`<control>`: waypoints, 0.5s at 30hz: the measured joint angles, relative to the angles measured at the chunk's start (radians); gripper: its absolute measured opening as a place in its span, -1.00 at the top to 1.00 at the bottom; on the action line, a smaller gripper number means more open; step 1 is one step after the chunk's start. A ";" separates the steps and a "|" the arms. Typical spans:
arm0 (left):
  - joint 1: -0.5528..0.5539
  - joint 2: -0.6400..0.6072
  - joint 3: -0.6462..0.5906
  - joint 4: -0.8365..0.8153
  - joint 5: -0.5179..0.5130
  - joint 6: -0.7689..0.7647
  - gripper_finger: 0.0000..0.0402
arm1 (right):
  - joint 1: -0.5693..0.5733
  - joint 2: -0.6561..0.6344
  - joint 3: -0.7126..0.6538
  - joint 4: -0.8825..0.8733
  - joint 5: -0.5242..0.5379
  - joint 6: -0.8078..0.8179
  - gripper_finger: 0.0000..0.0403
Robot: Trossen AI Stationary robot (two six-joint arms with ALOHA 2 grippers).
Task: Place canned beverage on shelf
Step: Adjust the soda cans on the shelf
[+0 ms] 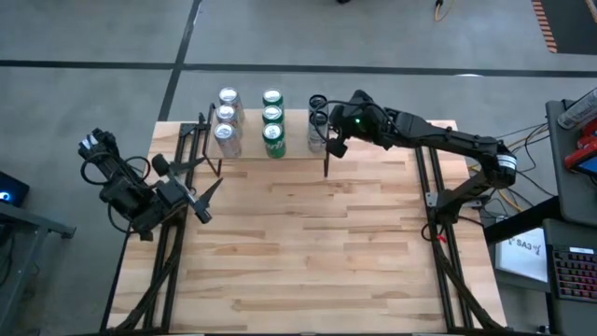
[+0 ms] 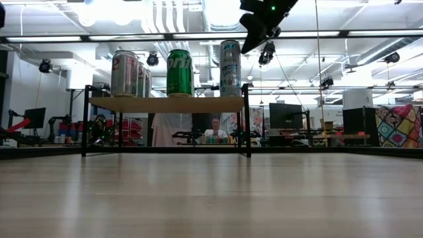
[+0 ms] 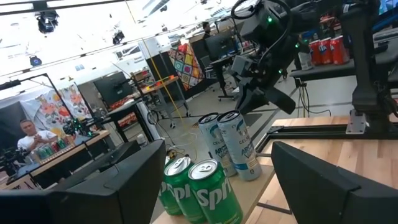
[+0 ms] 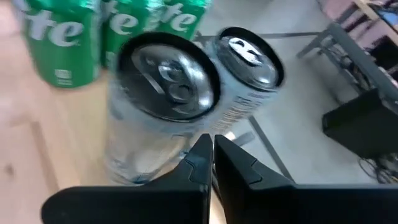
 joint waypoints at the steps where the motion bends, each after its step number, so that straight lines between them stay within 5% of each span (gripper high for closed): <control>1: 0.000 0.000 0.000 0.000 0.000 0.000 -0.39 | 0.000 0.002 0.000 0.003 -0.013 -0.001 0.96; 9: 0.000 0.000 0.000 0.000 0.001 0.000 -0.39 | 0.001 0.003 0.000 -0.005 -0.033 0.031 0.96; 15: 0.000 0.000 -0.001 0.000 0.002 0.000 -0.39 | 0.021 -0.012 0.050 0.001 0.049 0.007 0.96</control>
